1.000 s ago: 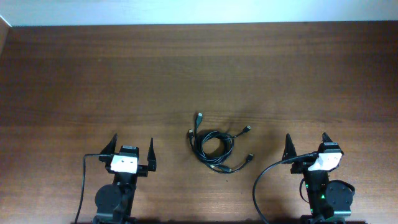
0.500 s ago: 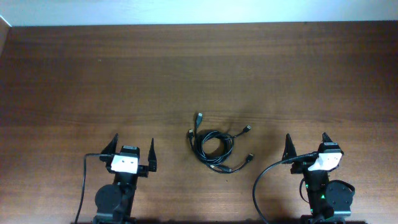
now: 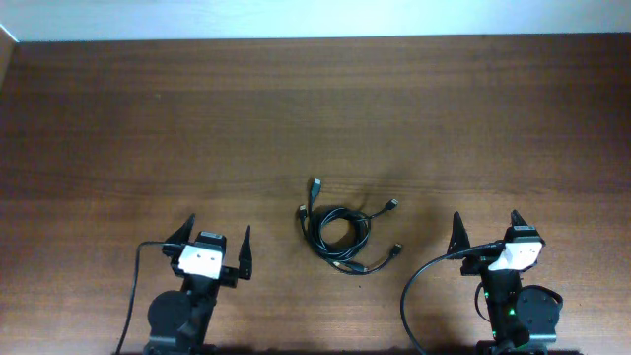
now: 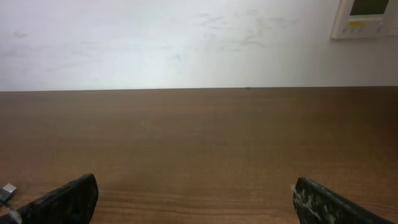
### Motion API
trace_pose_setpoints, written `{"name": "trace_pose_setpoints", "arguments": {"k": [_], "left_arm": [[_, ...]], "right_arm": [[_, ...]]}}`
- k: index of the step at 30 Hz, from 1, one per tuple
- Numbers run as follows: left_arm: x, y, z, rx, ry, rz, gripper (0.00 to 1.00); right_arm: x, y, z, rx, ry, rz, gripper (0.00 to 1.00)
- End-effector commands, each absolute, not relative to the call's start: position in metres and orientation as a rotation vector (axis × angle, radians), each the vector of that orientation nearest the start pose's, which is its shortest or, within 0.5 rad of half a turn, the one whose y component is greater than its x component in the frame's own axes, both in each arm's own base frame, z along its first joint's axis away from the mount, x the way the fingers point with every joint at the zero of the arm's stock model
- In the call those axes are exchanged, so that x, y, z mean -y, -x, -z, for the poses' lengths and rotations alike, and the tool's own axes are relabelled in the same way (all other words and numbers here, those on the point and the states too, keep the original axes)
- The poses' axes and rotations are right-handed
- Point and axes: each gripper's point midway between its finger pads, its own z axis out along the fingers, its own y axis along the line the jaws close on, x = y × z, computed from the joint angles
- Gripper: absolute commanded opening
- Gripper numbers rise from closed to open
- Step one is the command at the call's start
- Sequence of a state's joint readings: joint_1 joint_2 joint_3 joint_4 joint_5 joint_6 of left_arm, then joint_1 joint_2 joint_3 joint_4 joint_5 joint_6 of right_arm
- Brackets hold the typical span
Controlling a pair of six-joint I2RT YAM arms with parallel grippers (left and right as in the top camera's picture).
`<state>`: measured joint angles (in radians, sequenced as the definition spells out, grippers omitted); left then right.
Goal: Untangle cables
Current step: 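Move the left gripper forward toward the black cable bundle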
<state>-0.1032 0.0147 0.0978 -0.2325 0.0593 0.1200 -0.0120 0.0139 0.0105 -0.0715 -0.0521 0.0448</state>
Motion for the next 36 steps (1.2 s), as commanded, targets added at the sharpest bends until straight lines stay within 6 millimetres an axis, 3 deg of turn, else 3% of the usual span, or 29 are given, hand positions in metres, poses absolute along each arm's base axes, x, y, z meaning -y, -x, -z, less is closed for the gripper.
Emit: {"name": "trace_pose_setpoints", "arguments": {"k": [1,19,36], "left_arm": [[0.036,-0.227,-0.198,-1.641,-0.249,0.044,0.99],[0.036,-0.221,-0.175,-1.983,-0.279,0.063,0.99],[0.037,-0.230,-0.170,-2.252,-0.300,0.077,0.99]], "right_arm": [[-0.006,-0.246,-0.156,-1.648,-0.008,-0.062,0.99],[-0.006,-0.246,-0.156,-1.648,-0.008,-0.062,0.99],[-0.006,-0.246,-0.156,-1.648,-0.008,-0.062,0.99]]}}
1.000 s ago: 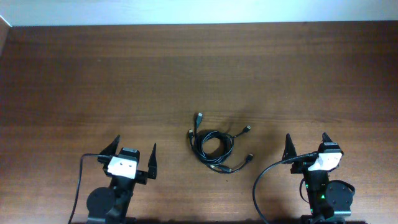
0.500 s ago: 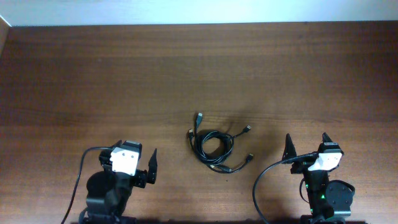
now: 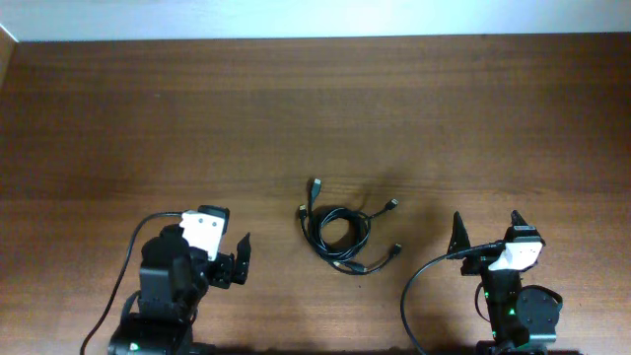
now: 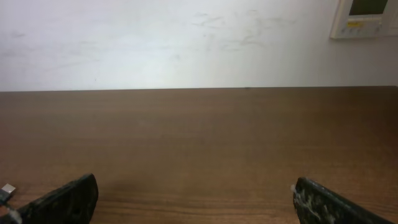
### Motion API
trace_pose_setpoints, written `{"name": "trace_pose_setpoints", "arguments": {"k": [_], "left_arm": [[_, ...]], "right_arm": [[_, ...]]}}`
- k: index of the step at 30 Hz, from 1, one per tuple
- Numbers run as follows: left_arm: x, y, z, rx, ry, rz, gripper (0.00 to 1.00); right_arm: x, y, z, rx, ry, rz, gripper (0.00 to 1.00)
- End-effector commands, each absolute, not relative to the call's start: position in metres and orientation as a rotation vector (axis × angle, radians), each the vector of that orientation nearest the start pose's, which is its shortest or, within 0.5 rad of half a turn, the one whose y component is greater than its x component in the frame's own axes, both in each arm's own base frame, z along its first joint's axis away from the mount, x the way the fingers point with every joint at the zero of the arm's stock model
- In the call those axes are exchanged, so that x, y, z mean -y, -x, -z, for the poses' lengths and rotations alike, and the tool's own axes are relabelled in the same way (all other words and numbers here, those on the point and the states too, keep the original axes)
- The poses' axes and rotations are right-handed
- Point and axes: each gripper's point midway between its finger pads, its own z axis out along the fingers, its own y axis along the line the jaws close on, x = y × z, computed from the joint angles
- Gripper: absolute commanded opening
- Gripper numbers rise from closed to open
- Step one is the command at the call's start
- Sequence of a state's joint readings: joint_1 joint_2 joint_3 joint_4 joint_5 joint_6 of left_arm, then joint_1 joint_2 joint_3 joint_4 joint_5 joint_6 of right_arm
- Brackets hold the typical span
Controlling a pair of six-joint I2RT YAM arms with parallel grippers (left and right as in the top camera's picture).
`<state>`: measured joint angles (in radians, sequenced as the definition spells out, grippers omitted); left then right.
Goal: Untangle cables
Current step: 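Move the left gripper forward toward the black cable bundle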
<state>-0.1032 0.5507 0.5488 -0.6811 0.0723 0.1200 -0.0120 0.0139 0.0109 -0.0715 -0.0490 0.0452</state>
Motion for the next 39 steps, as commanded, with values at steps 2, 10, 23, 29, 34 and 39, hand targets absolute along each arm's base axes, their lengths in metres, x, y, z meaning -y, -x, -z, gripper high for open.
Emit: {"name": "trace_pose_setpoints", "arguments": {"k": [2,10,23,29,34,39], "left_arm": [[0.037,-0.228,-0.170,-2.284,-0.303,0.080,0.99],[0.044,-0.233,-0.173,-2.400,-0.330,0.137,0.99],[0.051,-0.223,-0.166,-2.654,-0.354,0.218,0.99],[0.057,-0.232,-0.167,-2.688,-0.363,0.259,0.99],[0.062,-0.243,-0.173,-2.684,-0.370,0.290,0.99],[0.068,-0.248,-0.173,-2.722,-0.385,0.337,0.99]], "right_arm": [[-0.006,-0.246,-0.156,-1.648,-0.008,-0.062,0.99],[-0.006,-0.246,-0.156,-1.648,-0.008,-0.062,0.99],[-0.006,-0.246,-0.156,-1.648,-0.008,-0.062,0.99],[-0.006,-0.246,-0.156,-1.648,-0.008,-0.062,0.99],[-0.006,-0.246,-0.156,-1.648,-0.008,-0.062,0.99],[-0.006,-0.246,-0.156,-1.648,-0.008,-0.062,0.99]]}}
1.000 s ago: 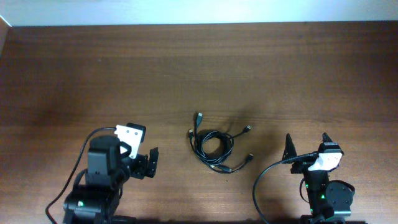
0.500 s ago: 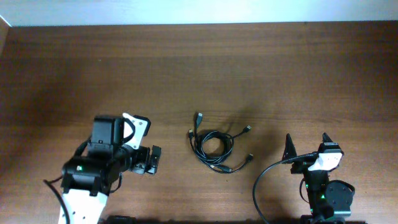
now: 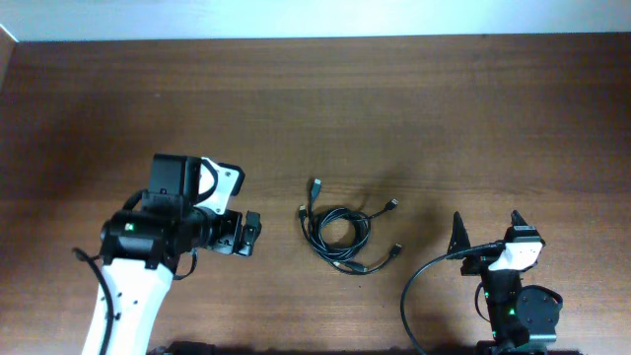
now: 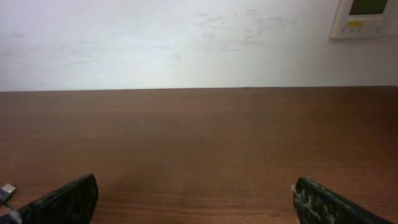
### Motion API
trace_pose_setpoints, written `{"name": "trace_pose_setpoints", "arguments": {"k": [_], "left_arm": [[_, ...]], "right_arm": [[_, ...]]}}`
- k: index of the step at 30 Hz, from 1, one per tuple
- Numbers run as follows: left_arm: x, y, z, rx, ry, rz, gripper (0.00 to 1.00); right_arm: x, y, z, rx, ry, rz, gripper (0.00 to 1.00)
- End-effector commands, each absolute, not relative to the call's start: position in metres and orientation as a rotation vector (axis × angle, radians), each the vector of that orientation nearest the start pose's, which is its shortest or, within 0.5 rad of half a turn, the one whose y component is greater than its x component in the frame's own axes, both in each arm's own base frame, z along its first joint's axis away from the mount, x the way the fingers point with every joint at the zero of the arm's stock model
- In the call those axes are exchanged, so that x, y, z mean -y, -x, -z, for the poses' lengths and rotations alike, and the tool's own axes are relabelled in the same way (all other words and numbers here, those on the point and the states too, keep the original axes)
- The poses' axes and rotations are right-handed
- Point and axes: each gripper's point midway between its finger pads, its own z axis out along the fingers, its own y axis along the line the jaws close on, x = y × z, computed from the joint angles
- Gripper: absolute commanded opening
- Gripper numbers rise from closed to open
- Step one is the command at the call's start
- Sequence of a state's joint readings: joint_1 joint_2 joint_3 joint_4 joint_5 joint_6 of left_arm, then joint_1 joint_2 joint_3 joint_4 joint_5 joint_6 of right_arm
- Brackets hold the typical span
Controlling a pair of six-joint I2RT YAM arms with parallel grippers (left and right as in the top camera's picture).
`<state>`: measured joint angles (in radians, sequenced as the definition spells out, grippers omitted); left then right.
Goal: Untangle cables
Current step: 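Move the left gripper forward toward the black cable bundle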
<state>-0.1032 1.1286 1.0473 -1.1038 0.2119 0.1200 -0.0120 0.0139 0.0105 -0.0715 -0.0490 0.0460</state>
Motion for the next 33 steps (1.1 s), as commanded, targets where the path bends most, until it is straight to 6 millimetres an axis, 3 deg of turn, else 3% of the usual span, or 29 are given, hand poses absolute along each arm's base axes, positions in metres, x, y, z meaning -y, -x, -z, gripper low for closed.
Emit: {"name": "trace_pose_setpoints", "arguments": {"k": [1,8,12,23,33], "left_arm": [[0.070,-0.247,-0.172,-2.731,-0.393,0.344,0.99],[0.099,-0.240,-0.147,-2.821,-0.581,0.373,0.99],[0.103,-0.242,-0.141,-2.839,-0.596,0.377,0.99],[0.104,-0.243,-0.141,-2.834,-0.596,0.384,0.99],[0.125,-0.241,-0.149,-2.788,-0.615,0.569,0.99]], "right_arm": [[-0.006,-0.246,-0.156,-1.648,-0.008,-0.062,0.99],[-0.006,-0.246,-0.156,-1.648,-0.008,-0.062,0.99],[-0.006,-0.246,-0.156,-1.648,-0.008,-0.062,0.99],[-0.006,-0.246,-0.156,-1.648,-0.008,-0.062,0.99],[-0.006,-0.246,-0.156,-1.648,-0.008,-0.062,0.99]]}}
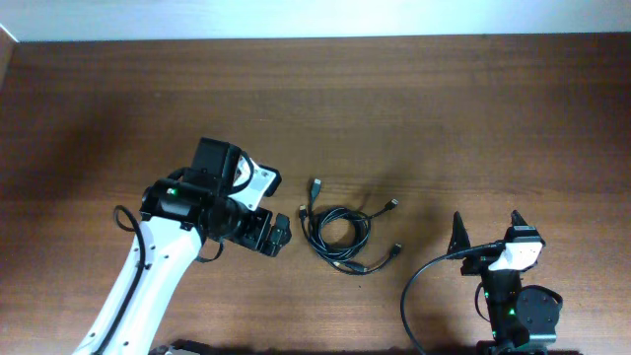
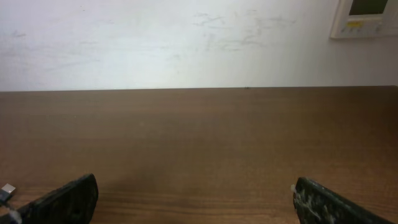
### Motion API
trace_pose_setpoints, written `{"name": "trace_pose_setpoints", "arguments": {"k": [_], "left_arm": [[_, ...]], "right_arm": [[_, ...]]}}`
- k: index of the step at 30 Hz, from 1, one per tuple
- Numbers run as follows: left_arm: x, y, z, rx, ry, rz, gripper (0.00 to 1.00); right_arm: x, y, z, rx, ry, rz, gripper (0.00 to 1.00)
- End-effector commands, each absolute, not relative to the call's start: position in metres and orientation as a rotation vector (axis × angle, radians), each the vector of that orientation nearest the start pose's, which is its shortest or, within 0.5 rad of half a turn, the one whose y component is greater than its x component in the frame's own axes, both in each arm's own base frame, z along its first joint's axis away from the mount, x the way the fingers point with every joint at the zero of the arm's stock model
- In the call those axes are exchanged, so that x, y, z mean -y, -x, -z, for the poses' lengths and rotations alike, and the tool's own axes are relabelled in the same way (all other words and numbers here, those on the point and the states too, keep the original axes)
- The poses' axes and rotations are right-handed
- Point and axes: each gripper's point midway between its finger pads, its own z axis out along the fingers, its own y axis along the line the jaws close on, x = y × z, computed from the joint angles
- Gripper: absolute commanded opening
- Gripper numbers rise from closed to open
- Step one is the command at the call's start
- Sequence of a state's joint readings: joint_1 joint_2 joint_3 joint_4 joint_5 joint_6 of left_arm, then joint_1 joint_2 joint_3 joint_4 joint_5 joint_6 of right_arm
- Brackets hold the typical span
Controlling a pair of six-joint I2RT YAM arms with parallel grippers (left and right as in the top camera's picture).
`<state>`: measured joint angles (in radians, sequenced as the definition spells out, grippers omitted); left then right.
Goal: Untangle cables
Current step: 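Move the left gripper forward toward the black cable bundle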
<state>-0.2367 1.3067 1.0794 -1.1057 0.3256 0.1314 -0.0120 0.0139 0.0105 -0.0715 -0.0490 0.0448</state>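
Observation:
A tangle of black cables (image 1: 338, 232) lies coiled in the middle of the table, with plug ends sticking out to the upper left, the right and the bottom. My left gripper (image 1: 277, 235) reaches in from the left, just short of the coil's left side, fingers apart and holding nothing. Near the front edge at the right, my right gripper (image 1: 486, 229) stands open and empty. The right wrist view shows its fingers (image 2: 67, 199) wide apart over bare wood, with one silver plug tip (image 2: 7, 188) at the left edge.
The brown wooden table (image 1: 444, 108) ends at a white wall (image 2: 186, 43) at the back. A wall-mounted panel (image 2: 367, 17) shows at the upper right of the right wrist view. The right arm's own cable (image 1: 419, 286) loops on the table beside its base.
My left arm has reached further right and forward, its gripper now close to the coil's left side. The cables and the right arm have not moved.
Both grippers stood open at the front edge, with the coil between them. My left arm then rose from its base. Later it was stretched toward the middle, and now its gripper is next to the coil. The right arm and the cables stayed still.

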Motion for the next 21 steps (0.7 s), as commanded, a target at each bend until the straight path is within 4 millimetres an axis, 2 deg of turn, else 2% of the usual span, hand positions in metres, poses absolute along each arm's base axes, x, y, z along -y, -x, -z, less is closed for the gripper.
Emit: {"name": "trace_pose_setpoints", "arguments": {"k": [1,8,15,19,21], "left_arm": [[0.126,-0.241,-0.149,-2.786,-0.617,0.575,0.99],[0.142,-0.234,-0.151,-2.775,-0.674,0.609,0.99],[0.162,-0.237,-0.155,-2.714,-0.728,0.634,0.99],[0.170,-0.233,-0.158,-2.711,-0.718,0.702,0.99],[0.173,-0.241,-0.161,-2.674,-0.719,0.704,0.99]], "right_arm": [[-0.006,-0.246,-0.156,-1.648,-0.008,-0.062,0.99],[-0.006,-0.246,-0.156,-1.648,-0.007,-0.062,0.99],[-0.006,-0.246,-0.156,-1.648,-0.008,-0.062,0.99],[-0.006,-0.246,-0.156,-1.648,-0.008,-0.062,0.99],[-0.006,-0.246,-0.156,-1.648,-0.008,-0.062,0.99]]}}
